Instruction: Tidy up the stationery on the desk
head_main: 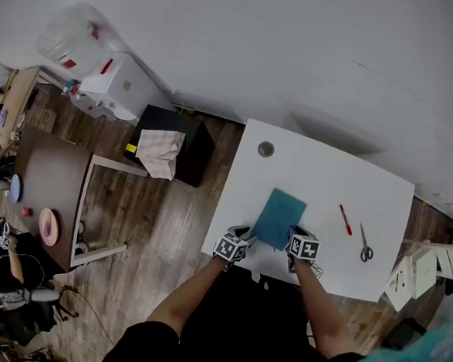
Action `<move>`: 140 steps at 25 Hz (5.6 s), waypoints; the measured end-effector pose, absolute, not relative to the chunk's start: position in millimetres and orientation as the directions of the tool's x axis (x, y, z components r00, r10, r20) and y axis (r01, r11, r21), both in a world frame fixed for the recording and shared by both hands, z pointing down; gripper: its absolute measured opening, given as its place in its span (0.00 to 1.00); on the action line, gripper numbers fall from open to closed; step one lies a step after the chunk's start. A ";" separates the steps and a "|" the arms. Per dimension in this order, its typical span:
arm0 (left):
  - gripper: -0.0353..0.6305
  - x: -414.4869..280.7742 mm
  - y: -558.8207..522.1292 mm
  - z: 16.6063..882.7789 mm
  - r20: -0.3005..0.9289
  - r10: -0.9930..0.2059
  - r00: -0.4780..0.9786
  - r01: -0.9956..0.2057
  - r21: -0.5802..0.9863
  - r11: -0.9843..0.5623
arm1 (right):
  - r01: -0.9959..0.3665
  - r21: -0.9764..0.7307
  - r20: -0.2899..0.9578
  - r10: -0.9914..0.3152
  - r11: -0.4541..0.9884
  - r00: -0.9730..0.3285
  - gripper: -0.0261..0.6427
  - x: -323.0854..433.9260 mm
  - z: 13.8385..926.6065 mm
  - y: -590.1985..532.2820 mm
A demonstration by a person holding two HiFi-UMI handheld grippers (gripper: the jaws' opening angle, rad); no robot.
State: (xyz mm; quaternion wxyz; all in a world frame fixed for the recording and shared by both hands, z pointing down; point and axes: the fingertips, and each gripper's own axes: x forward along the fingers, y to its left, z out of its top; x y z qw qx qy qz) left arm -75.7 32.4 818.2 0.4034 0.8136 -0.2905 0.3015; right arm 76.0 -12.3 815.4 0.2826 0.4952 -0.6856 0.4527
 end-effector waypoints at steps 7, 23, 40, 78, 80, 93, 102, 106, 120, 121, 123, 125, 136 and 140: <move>0.30 -104.5 29.5 818.0 0.714 -0.249 0.655 -0.729 0.509 -0.457 | -0.940 -0.321 0.841 -0.423 0.112 -0.338 0.18 40.4 808.0 -17.9; 0.30 -190.3 12.1 815.7 0.728 -0.335 0.598 -0.795 0.484 -0.367 | -0.924 -0.349 0.846 -0.373 0.155 -0.382 0.18 -77.3 809.2 -36.2; 0.30 -218.9 11.7 814.8 0.689 -0.403 0.602 -0.799 0.513 -0.314 | -0.936 -0.302 0.871 -0.347 0.179 -0.348 0.18 -87.5 818.1 -44.1; 0.07 115.8 16.4 765.8 0.625 -0.441 0.644 -0.763 0.483 -0.430 | -0.943 -0.224 0.768 -0.551 0.247 -0.327 0.18 293.0 783.4 -36.1; 0.07 124.0 17.1 765.8 0.629 -0.446 0.637 -0.769 0.480 -0.422 | -0.937 -0.228 0.772 -0.537 0.264 -0.339 0.18 295.9 789.4 -40.5; 0.07 131.9 18.0 776.6 0.676 -0.439 0.592 -0.805 0.468 -0.366 | -0.926 -0.164 0.804 -0.499 0.340 -0.325 0.18 296.3 815.9 -58.4; 0.07 126.4 9.6 774.3 0.662 -0.408 0.628 -0.773 0.475 -0.419 | -0.935 -0.160 0.822 -0.482 0.316 -0.303 0.13 293.2 815.7 -52.4; 0.07 105.1 4.3 769.1 0.651 -0.415 0.636 -0.767 0.471 -0.437 | -0.946 -0.176 0.806 -0.512 0.273 -0.297 0.13 271.1 804.5 -51.4; 0.07 -30.9 -16.5 761.3 0.651 -0.426 0.628 -0.765 0.417 -0.491 | -0.962 -0.238 0.799 -0.535 0.136 -0.274 0.13 138.6 792.1 -36.4; 0.07 -38.4 -16.2 761.8 0.651 -0.423 0.630 -0.763 0.419 -0.492 | -0.963 -0.239 0.801 -0.535 0.128 -0.270 0.13 130.2 791.9 -35.7; 0.07 -51.8 -15.6 761.7 0.648 -0.420 0.635 -0.759 0.423 -0.495 | -0.964 -0.245 0.801 -0.538 0.106 -0.262 0.13 115.7 789.8 -34.8; 0.07 -64.1 -16.9 761.7 0.641 -0.427 0.638 -0.760 0.432 -0.486 | -0.963 -0.255 0.799 -0.543 0.084 -0.259 0.13 102.5 787.2 -35.0; 0.07 -100.4 -10.4 772.0 0.620 -0.422 0.662 -0.742 0.462 -0.486 | -0.945 -0.327 0.794 -0.549 -0.026 -0.260 0.13 31.4 788.6 -29.7; 0.07 -113.3 -3.6 779.1 0.626 -0.414 0.661 -0.742 0.466 -0.482 | -0.930 -0.364 0.795 -0.537 -0.048 -0.283 0.13 4.6 797.6 -23.4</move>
